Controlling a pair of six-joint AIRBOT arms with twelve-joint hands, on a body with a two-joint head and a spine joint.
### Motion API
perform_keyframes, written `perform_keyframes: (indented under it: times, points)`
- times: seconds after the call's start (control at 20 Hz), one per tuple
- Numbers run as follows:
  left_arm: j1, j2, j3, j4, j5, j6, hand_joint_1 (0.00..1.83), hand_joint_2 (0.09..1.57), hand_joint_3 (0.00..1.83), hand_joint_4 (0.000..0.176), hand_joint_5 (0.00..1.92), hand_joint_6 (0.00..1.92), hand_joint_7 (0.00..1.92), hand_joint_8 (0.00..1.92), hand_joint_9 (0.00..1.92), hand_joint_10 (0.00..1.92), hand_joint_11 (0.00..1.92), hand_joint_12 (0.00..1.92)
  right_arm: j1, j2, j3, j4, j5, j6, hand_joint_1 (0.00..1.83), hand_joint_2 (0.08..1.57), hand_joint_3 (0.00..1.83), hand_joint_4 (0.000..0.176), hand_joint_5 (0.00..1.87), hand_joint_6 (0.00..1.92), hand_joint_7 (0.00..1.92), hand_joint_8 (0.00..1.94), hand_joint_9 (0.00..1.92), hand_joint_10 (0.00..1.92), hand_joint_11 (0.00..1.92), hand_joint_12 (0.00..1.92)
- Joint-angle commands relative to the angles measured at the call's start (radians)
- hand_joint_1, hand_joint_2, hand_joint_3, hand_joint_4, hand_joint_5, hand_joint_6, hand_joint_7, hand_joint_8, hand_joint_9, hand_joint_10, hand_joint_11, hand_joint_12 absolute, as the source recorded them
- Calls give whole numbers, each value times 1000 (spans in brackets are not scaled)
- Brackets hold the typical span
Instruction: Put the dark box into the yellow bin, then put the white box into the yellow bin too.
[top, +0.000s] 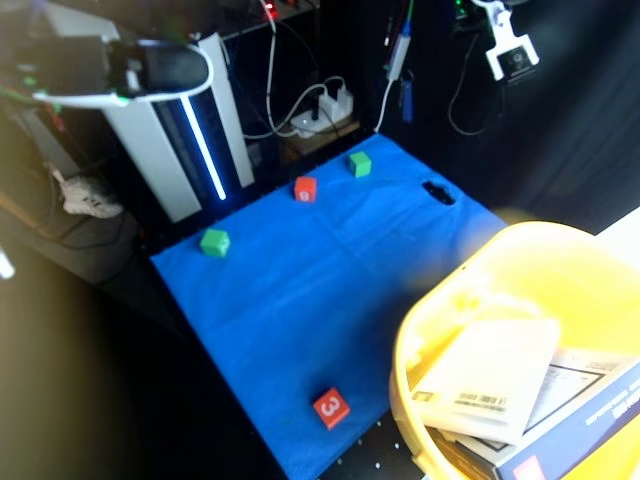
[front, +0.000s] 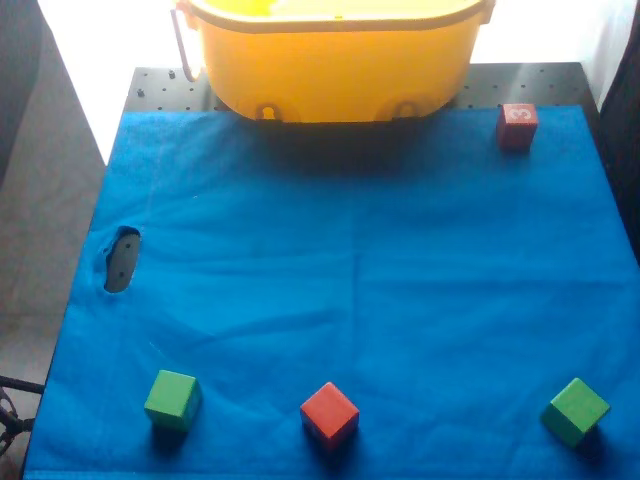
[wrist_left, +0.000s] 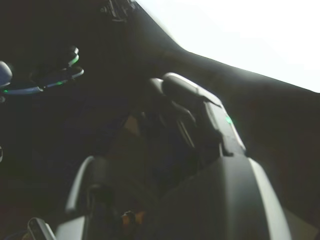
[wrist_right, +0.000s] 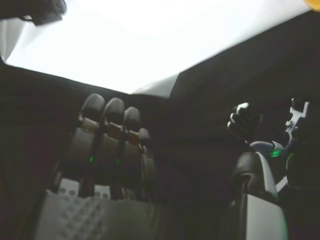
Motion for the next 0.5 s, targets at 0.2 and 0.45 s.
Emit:
perform_keyframes:
  times: [0.2,0.45]
  points:
    - [-11,17,-24,-36,-91,4,418,1466,3,0,141,1385,338,1765,562,1837,654,1921,-36,72,-53,66,200,-50,229,1028,5,0,310,9,632,9,641,2,465,54]
    - [3,32,-49,-47,-91,9,412,1469,1,0,126,1399,331,1771,571,1806,613,1920,-42,88,-84,66,200,-74,143,1407,10,0,370,0,484,776,470,1108,366,769]
